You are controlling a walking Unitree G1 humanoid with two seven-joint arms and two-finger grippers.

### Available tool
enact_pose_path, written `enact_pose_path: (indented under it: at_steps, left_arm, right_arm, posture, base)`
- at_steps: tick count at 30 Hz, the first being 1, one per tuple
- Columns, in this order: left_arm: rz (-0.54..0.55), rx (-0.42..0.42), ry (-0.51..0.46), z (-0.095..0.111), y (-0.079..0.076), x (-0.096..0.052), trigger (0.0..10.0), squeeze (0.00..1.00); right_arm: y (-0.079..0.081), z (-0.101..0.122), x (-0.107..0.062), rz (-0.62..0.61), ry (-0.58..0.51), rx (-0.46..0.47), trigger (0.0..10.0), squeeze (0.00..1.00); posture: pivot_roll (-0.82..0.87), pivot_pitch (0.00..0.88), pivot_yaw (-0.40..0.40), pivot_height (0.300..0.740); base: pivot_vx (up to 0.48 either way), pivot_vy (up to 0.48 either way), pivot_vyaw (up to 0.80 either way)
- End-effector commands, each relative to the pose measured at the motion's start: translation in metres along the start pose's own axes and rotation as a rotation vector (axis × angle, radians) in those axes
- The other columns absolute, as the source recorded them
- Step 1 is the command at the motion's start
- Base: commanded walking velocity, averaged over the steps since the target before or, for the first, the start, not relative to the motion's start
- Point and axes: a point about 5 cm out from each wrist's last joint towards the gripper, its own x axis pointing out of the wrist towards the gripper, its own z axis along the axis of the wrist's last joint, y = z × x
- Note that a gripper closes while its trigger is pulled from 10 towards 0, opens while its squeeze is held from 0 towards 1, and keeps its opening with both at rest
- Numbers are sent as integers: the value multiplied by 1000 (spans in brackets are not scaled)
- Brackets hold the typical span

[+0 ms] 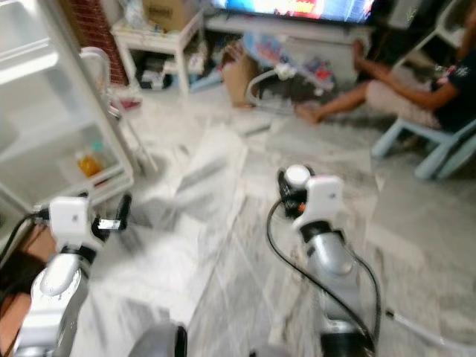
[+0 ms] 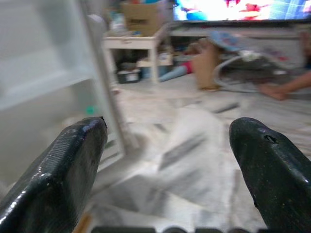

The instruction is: Restocking fridge

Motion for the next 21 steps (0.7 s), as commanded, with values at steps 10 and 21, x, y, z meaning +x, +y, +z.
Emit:
enact_pose_path:
  at_steps: [10,21]
  left_arm:
    - [-10,15,8,1,-7,1,10000,0]
    - [-31,5,1,3,-14,6,10000,0]
  right_arm:
    - [-6,12,3,-4,-43,-28,10000,0]
    - [-1,13,10,47,-46,-35,10000,0]
  posture:
    - [-36,51,-21,740]
    - [-36,59,-27,740]
  base:
    - [0,50,400]
    - [0,471,353]
